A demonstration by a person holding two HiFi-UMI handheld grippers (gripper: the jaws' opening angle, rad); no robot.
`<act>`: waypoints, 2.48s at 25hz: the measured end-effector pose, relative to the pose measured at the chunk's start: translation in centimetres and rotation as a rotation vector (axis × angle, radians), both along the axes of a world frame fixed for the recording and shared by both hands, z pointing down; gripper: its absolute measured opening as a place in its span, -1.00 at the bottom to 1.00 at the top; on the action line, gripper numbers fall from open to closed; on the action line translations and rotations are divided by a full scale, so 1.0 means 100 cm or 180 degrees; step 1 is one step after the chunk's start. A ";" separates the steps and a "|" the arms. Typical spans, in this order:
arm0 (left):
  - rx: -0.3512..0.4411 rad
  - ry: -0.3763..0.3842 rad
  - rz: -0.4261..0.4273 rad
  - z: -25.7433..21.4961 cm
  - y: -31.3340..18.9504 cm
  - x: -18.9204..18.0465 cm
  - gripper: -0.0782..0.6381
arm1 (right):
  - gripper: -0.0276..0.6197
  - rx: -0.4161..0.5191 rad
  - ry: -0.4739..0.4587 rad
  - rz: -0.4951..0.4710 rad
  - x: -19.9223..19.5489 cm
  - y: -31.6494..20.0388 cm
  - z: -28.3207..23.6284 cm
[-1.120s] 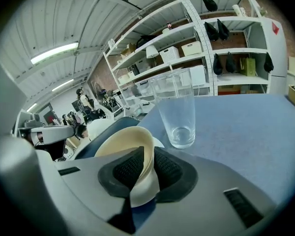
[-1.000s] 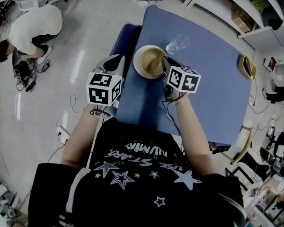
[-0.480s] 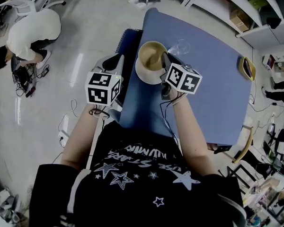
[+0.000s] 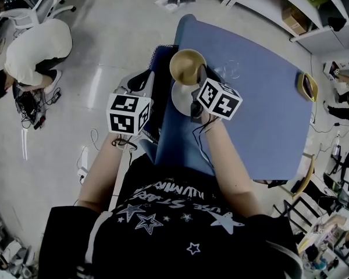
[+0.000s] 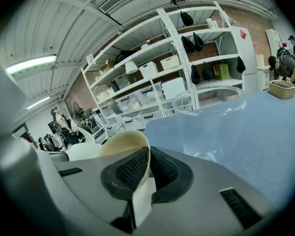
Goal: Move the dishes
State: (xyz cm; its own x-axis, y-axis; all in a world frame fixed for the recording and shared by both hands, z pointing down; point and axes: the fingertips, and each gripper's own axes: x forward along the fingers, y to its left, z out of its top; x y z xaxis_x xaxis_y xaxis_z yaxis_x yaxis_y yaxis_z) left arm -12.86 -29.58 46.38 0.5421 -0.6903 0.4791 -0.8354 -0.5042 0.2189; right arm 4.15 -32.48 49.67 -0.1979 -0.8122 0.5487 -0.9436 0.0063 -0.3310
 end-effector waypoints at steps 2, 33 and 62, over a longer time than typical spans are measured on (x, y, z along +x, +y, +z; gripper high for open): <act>-0.0017 0.0010 0.0030 0.002 -0.007 -0.001 -0.72 | -0.85 -0.0026 0.0021 0.0086 0.000 -0.004 0.004; -0.0102 0.0074 0.0189 0.013 -0.022 0.003 -0.72 | -0.41 -0.0222 0.0416 0.0231 -0.003 -0.005 0.020; 0.0121 0.0187 -0.0115 -0.026 0.082 0.008 -0.72 | -0.87 0.0223 0.0520 -0.0363 0.014 0.090 -0.042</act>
State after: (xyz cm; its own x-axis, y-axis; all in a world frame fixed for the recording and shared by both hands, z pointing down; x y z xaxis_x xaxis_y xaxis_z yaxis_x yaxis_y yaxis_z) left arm -12.05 -21.43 43.77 0.5431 -0.7270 0.4201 -0.8394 -0.4829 0.2494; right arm 5.56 -23.46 45.45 -0.2038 -0.8270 0.5240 -0.9766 0.1338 -0.1686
